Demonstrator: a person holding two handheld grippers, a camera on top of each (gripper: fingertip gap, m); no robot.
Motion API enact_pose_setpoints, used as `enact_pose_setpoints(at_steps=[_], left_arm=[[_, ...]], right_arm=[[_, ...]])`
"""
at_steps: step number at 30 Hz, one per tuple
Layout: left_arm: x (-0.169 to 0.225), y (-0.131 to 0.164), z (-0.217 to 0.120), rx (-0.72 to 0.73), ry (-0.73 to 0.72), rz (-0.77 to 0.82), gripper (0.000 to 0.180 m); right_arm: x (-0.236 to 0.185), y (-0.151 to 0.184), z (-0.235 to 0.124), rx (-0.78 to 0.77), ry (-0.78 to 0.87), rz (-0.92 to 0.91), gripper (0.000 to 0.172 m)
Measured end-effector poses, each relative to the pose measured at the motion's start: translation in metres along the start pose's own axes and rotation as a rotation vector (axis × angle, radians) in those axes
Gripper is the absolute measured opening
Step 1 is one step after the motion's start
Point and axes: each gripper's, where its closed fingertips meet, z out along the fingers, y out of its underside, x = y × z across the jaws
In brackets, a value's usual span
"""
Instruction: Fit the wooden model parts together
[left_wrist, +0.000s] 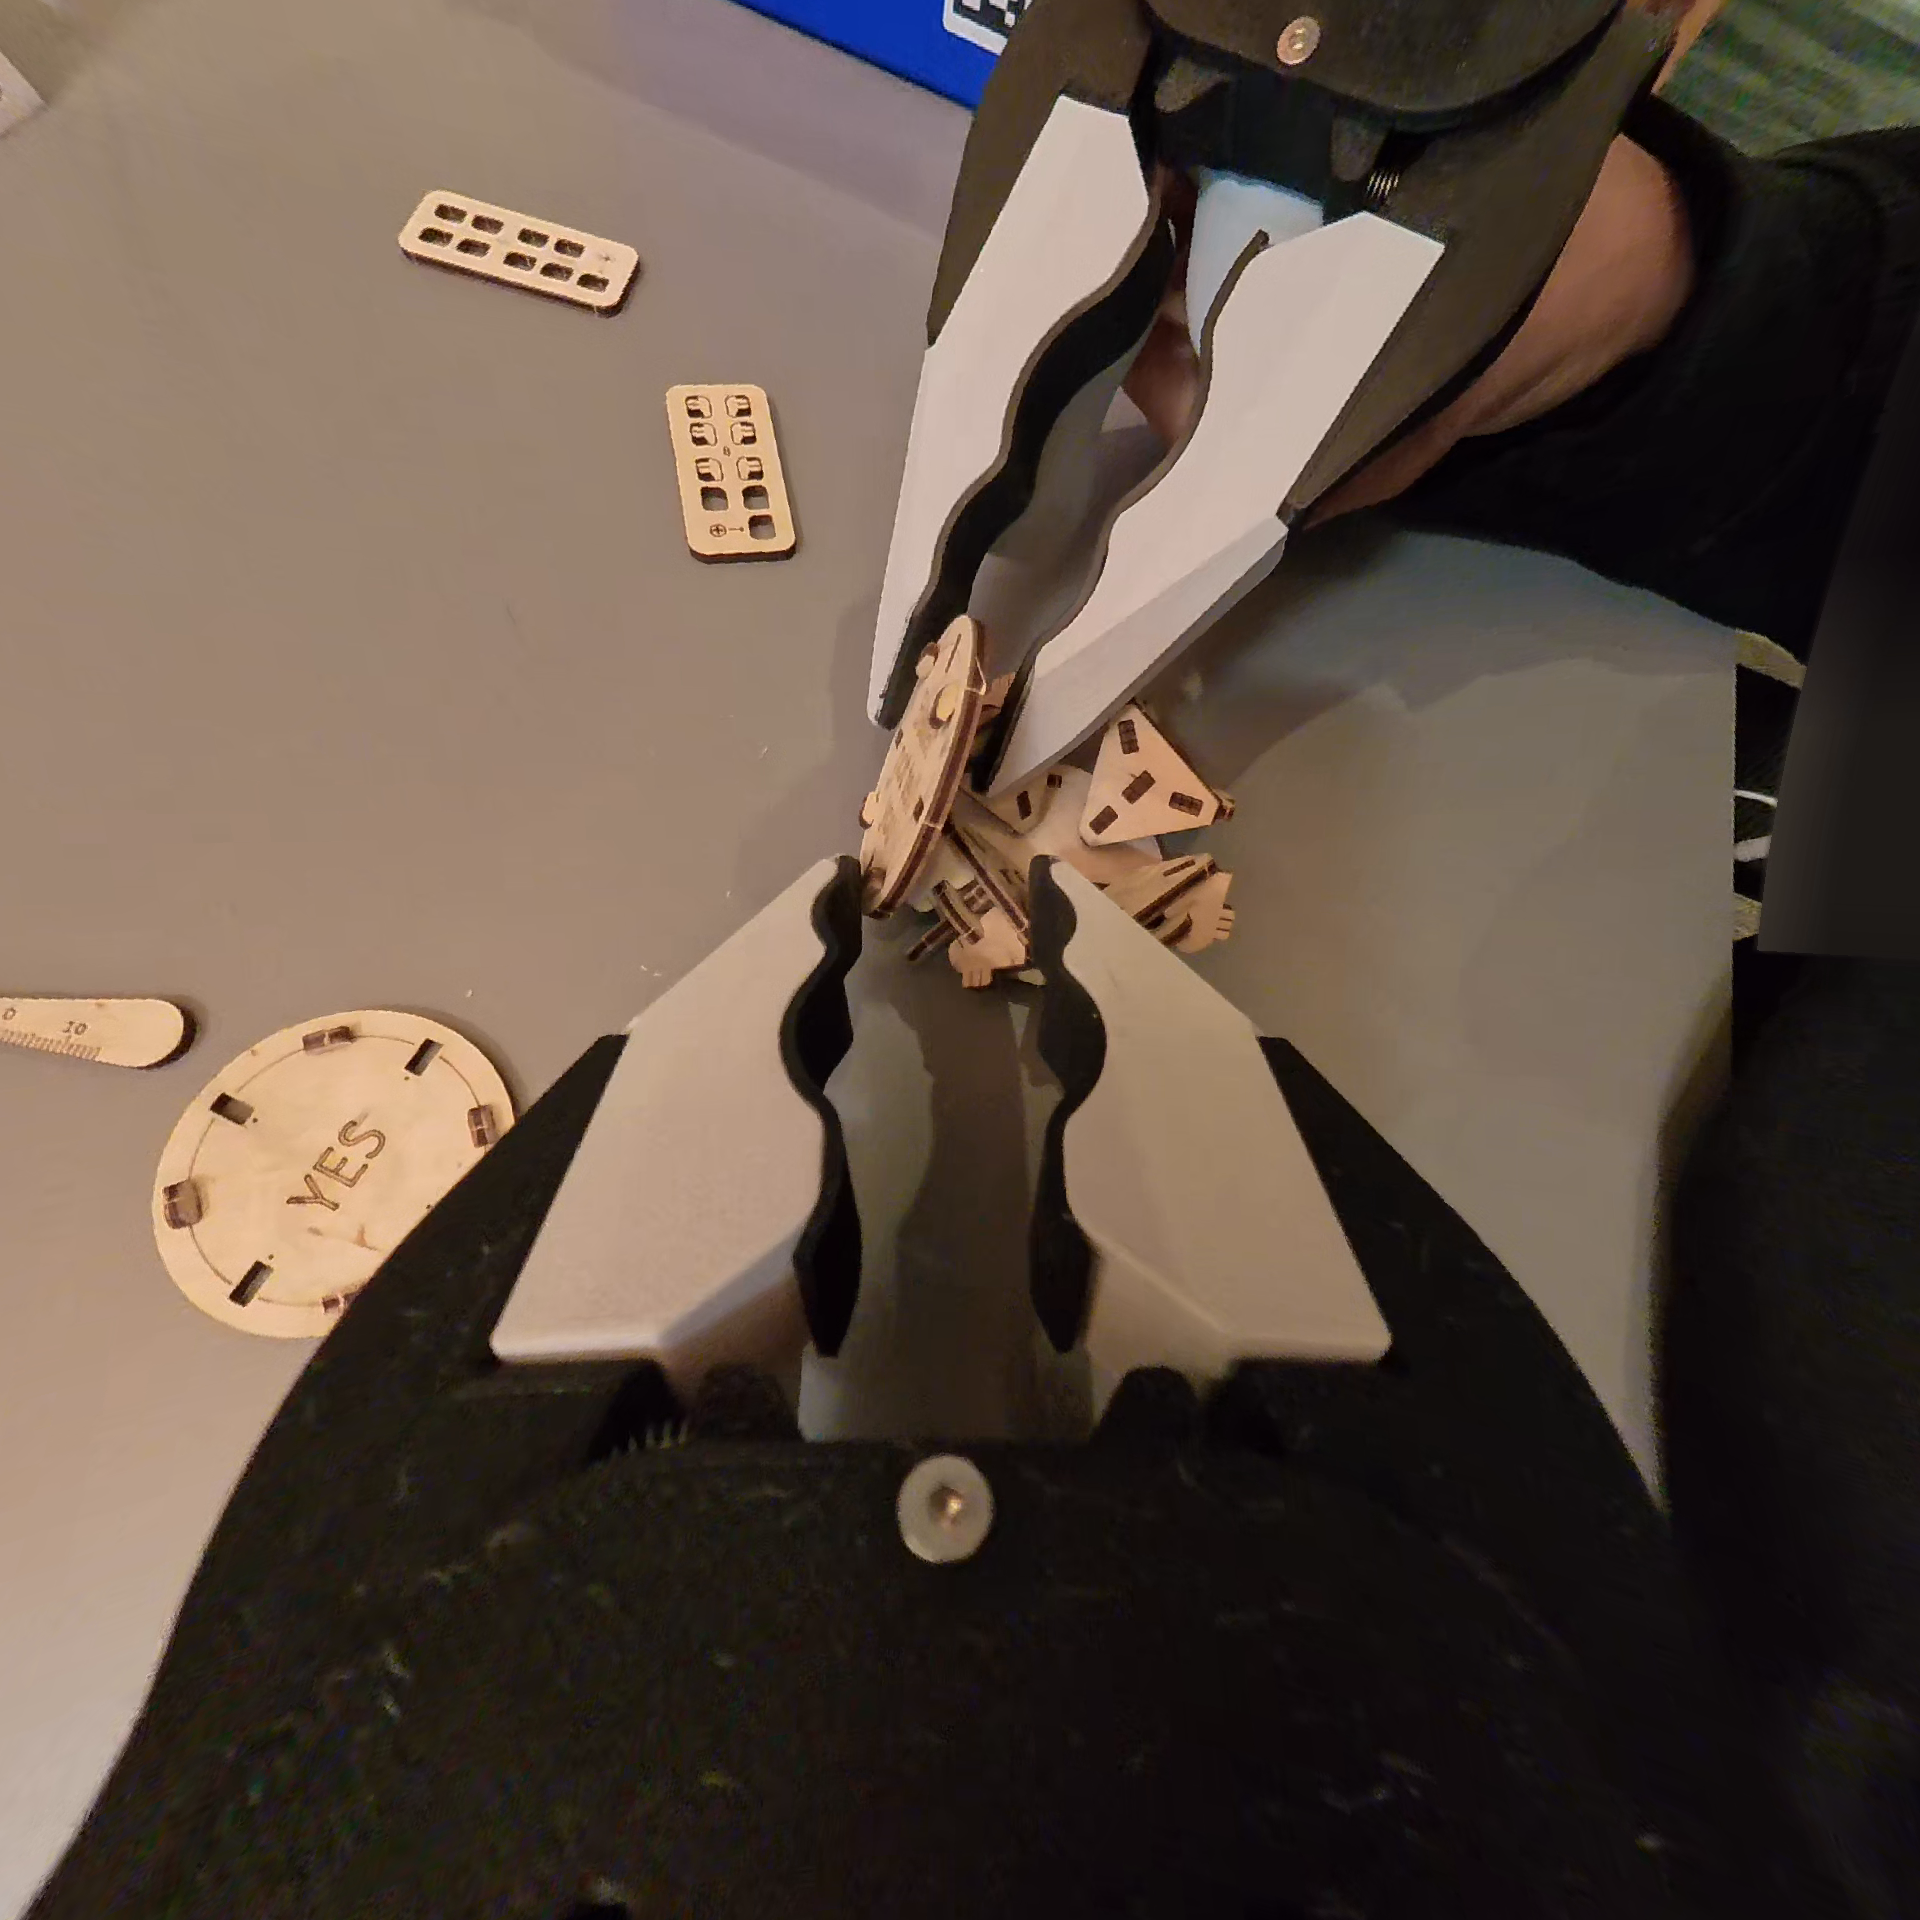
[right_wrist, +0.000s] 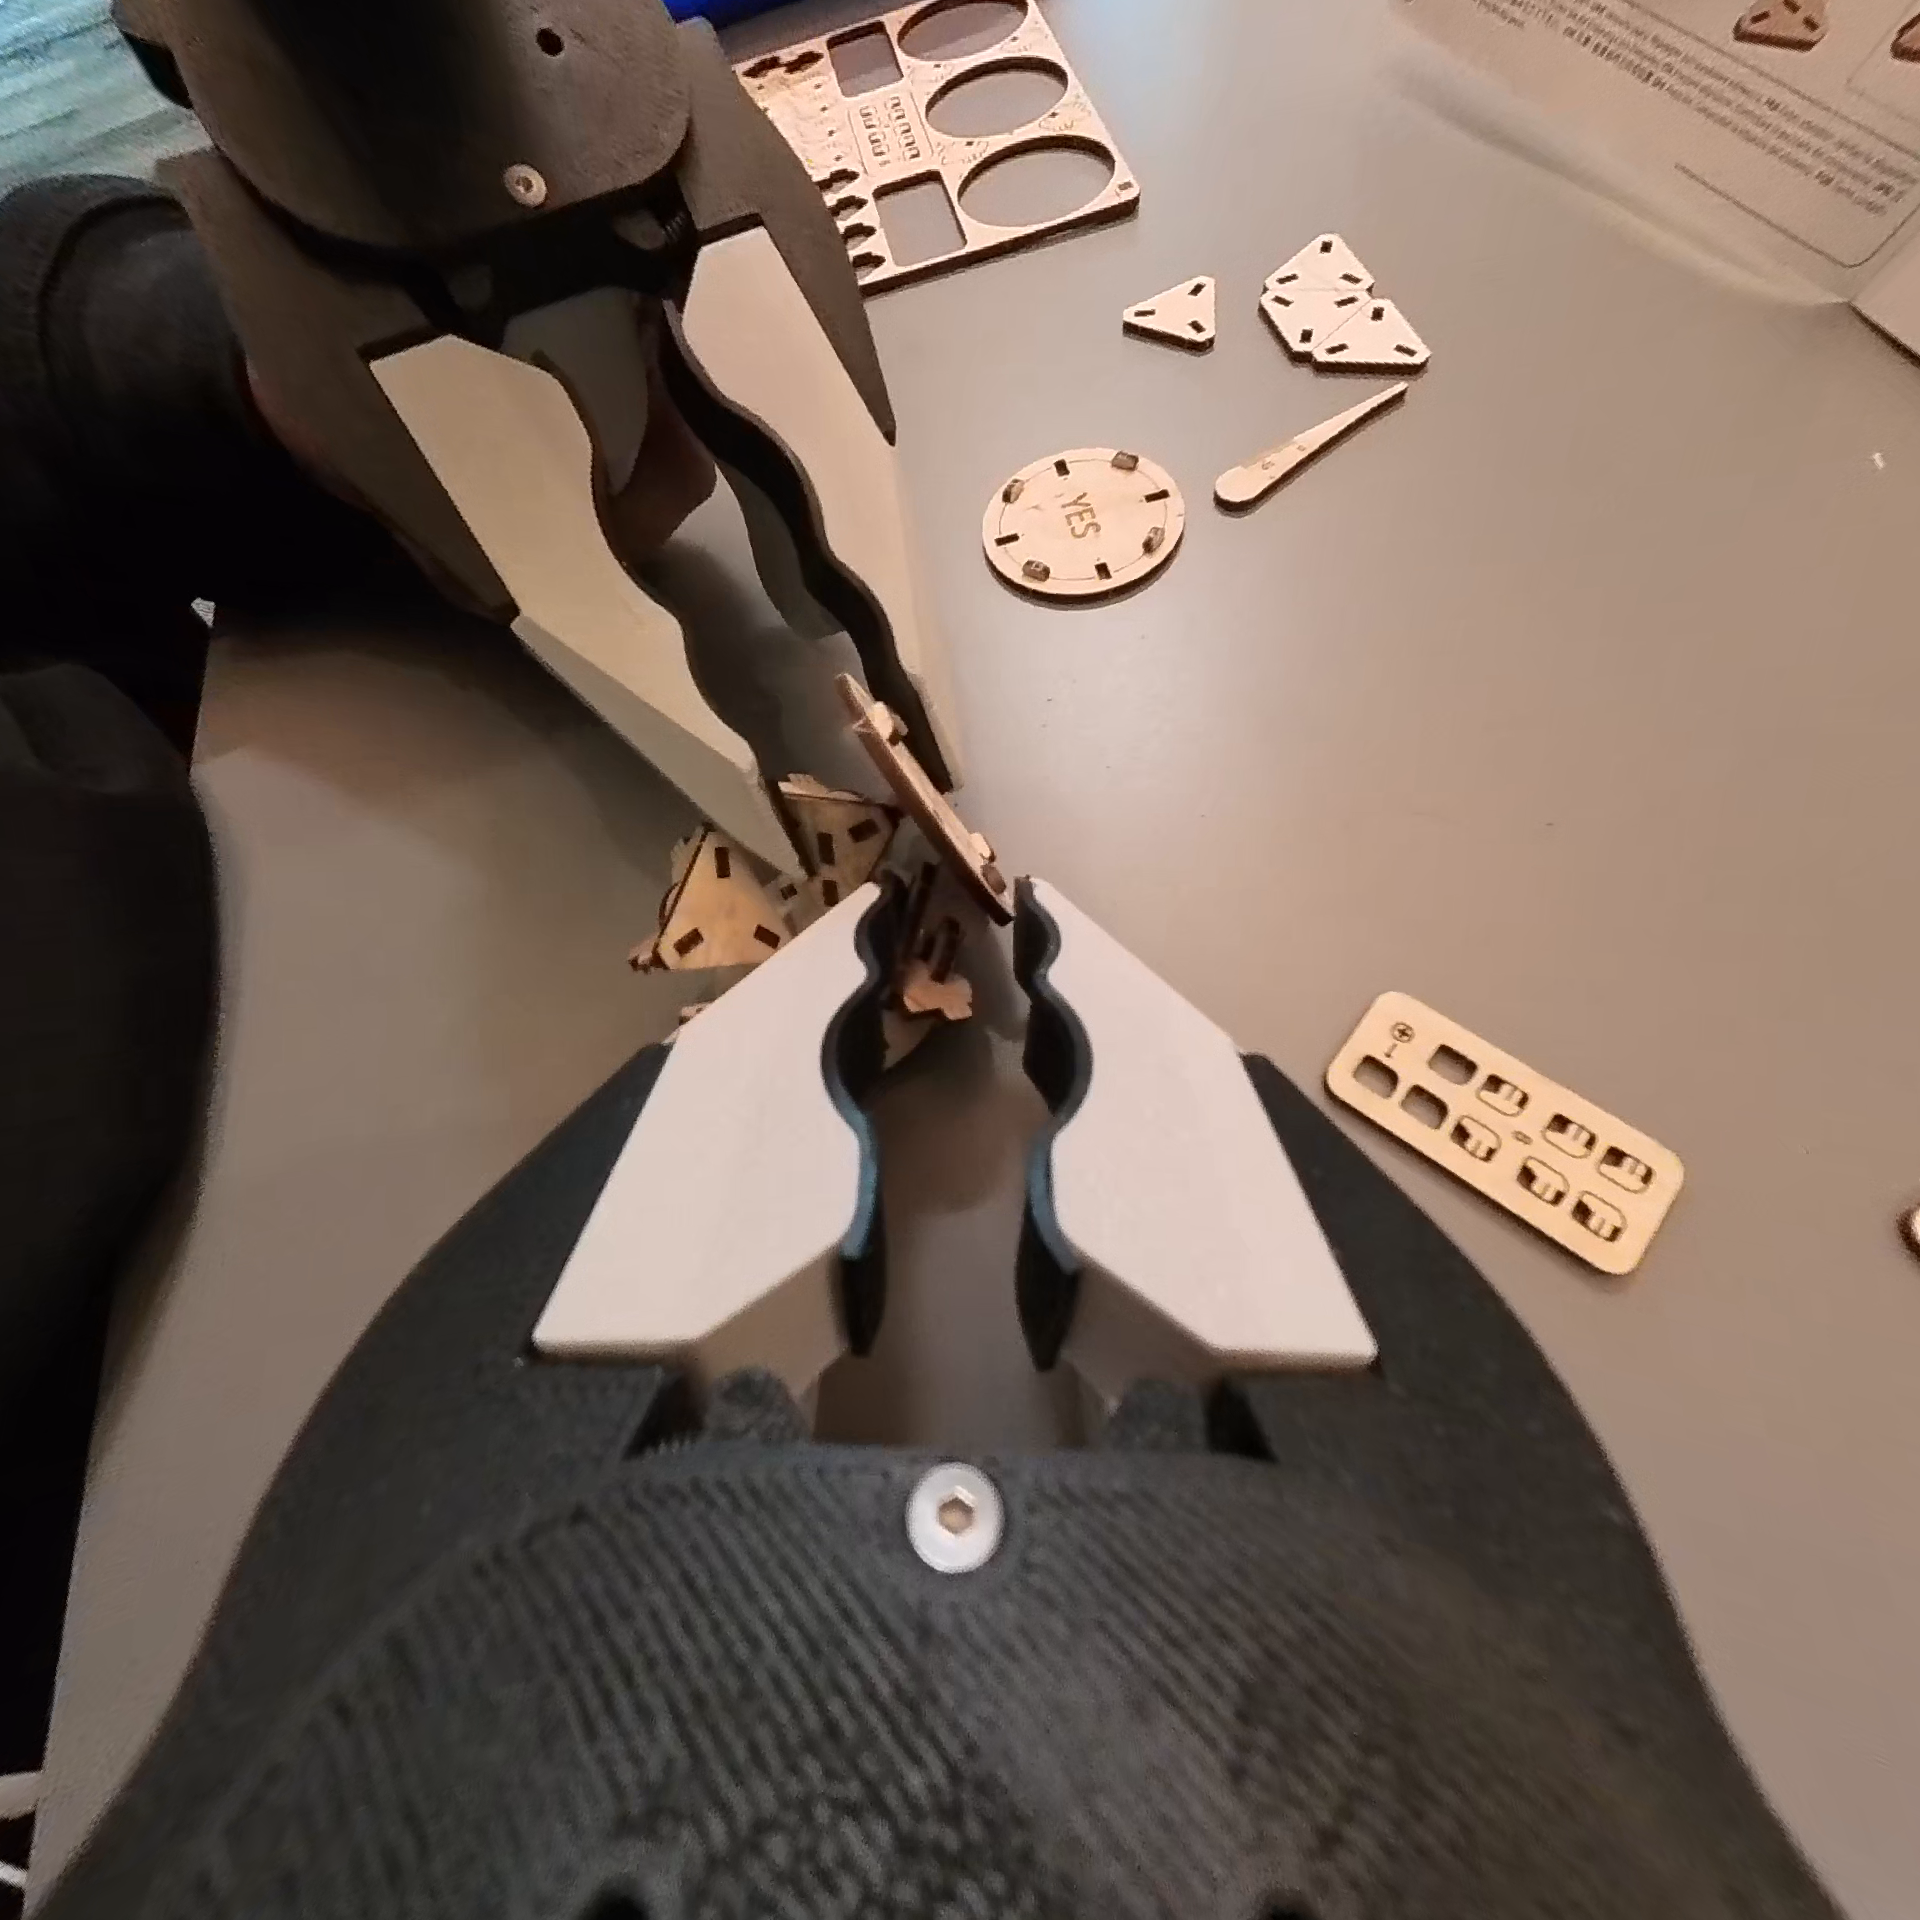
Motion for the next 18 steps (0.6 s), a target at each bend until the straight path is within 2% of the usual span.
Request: enact_pose_setpoints(at_steps=[18], left_arm=[[-0.0007, -0.0033, 0.0009, 0.018, 0.009, -0.043, 0.025]], right_arm=[[0.0014, -0.0003, -0.0022, 0.01, -0.011, 0.041, 0.02]])
